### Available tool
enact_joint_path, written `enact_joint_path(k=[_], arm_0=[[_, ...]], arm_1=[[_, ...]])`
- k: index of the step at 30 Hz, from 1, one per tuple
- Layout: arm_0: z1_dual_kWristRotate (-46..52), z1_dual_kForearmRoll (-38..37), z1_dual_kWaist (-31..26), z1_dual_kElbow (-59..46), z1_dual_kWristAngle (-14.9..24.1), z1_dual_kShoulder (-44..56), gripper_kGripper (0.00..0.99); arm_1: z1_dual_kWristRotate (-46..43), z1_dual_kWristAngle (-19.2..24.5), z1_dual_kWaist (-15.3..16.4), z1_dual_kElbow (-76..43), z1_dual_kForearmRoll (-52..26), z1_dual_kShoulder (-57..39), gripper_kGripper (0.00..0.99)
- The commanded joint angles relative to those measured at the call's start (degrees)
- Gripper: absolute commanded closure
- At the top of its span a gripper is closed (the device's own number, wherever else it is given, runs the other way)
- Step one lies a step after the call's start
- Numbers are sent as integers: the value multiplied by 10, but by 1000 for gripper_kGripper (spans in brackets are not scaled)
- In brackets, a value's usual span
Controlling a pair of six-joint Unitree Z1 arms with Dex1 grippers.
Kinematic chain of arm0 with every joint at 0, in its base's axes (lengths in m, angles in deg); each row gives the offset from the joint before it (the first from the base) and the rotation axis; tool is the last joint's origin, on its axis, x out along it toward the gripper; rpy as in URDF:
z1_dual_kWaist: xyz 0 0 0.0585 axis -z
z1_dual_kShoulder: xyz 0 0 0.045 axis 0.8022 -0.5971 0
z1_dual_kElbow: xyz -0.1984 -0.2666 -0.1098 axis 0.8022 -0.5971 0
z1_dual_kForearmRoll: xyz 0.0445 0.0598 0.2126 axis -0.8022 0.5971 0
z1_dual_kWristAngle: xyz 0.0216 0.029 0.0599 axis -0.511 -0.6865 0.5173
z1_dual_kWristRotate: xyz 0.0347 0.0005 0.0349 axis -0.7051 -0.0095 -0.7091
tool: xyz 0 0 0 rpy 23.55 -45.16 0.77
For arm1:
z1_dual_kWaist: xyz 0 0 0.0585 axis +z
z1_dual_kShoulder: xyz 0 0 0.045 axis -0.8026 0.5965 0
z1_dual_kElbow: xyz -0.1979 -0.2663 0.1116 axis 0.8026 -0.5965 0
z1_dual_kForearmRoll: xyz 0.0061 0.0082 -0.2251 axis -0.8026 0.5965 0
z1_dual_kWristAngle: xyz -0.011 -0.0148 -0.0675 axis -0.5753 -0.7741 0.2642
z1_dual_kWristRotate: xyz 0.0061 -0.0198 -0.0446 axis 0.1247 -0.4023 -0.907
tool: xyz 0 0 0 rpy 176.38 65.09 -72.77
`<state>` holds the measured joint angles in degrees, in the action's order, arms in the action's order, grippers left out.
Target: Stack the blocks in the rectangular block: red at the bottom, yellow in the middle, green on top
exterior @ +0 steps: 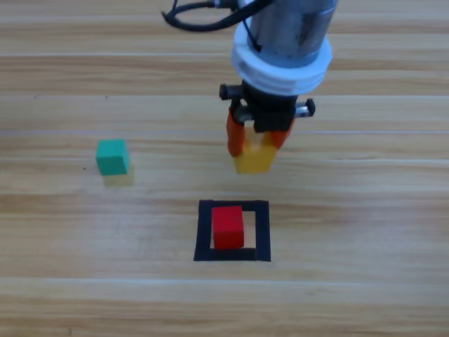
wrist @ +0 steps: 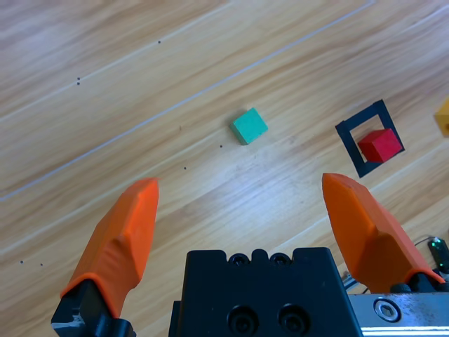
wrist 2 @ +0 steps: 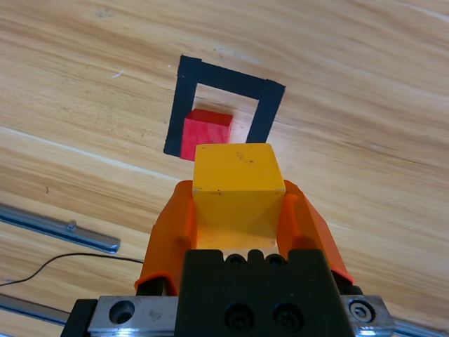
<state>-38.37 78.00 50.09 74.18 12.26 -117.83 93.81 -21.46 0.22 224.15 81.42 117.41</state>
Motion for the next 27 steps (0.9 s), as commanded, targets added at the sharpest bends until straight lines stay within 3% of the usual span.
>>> enact_joint_path(k=[1,27], arm_0=[[-4,-11,-12,-5,-6,14,1],[9,-13,-12,-19,-2,15,0]], arm_1=[[17,9,27,13,10,64,990],[42,12,44,62,10,142,990]])
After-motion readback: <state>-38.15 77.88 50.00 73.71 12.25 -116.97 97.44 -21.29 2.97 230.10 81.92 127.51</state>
